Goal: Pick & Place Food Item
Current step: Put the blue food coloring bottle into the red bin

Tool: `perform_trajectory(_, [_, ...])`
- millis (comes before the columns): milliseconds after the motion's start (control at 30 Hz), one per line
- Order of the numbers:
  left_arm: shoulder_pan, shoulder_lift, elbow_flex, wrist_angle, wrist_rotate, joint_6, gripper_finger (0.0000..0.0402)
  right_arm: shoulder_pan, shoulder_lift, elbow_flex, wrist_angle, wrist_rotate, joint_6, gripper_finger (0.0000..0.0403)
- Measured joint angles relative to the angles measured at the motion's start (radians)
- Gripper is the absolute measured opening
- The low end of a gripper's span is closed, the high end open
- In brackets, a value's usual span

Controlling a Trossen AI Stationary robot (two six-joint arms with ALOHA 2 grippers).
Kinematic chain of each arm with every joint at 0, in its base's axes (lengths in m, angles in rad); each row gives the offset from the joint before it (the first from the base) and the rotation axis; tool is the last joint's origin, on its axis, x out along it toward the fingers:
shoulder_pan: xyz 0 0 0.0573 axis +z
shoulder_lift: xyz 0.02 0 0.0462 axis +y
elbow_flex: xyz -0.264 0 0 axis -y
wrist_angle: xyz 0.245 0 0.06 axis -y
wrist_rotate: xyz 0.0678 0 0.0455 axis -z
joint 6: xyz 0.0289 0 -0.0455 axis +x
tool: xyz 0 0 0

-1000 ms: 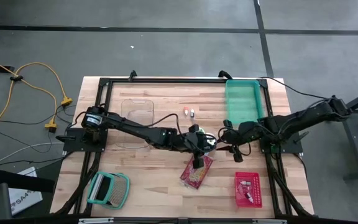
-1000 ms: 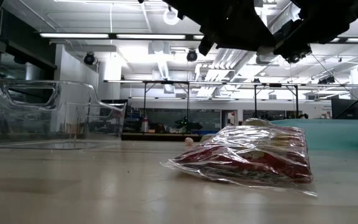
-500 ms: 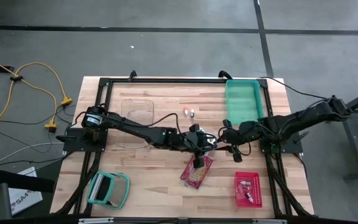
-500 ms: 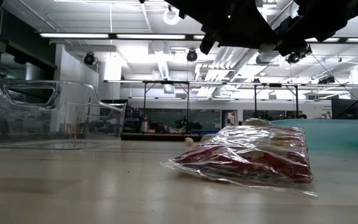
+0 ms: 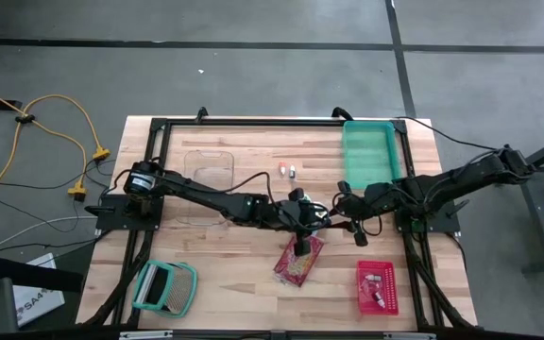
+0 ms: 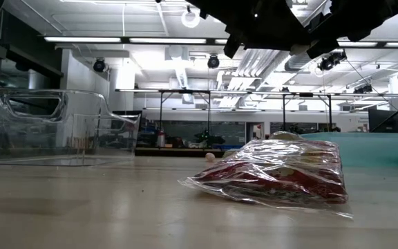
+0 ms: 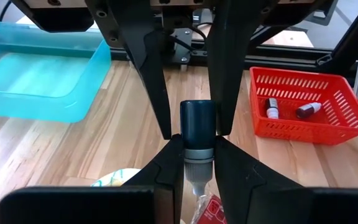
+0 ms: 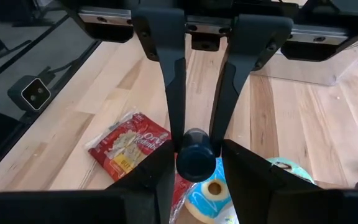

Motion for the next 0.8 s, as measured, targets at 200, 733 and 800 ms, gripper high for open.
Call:
perform_trajectory(200, [0.000, 0.000, 0.000, -0.002, 0.000, -0.004, 0.0062, 0.000, 0.000, 0.000, -0.008, 0.002, 0.000, 0.0099])
perform_trajectory(733, [0.000, 0.000, 0.000, -0.002, -0.002, -0.005, 0.0075, 0.000, 0.000, 0.000, -0.012, 0.000, 0.000, 0.0079])
perform_trajectory(800, [0.000, 0.000, 0.000, -0.001, 0.000, -0.009, 0.0078, 0.000, 0.000, 0.000, -0.012, -0.002, 0.001, 0.0078])
